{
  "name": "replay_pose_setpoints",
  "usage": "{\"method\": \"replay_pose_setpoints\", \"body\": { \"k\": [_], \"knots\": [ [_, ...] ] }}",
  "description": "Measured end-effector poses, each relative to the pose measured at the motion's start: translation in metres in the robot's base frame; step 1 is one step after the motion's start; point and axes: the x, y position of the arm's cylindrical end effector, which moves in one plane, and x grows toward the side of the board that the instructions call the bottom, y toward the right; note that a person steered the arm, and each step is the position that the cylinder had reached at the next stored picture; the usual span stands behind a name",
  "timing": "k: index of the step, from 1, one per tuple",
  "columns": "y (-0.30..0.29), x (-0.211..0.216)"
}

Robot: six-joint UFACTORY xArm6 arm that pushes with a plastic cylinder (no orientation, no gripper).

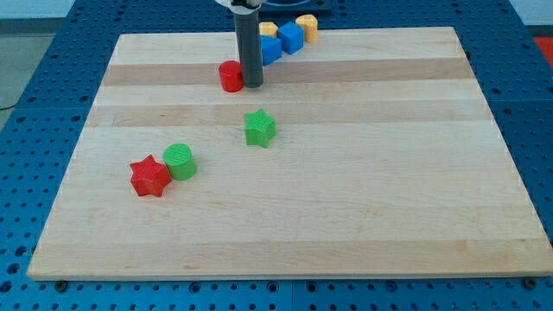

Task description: Move blue blocks at the bottom of yellow hexagon

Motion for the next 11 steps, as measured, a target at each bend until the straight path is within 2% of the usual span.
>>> {"method": "replay_pose_setpoints", "body": {
  "k": [1, 3, 6, 7, 8, 9, 10, 11],
  "knots": [
    [-0.005, -0.004],
    [-0.014, -0.052],
    [-0.014, -0.059],
    [-0.007, -0.041],
    [0.031, -0.021],
    [0.102, -0.010],
    [0.185, -0.040],
    [0.200, -0.107]
  ]
}}
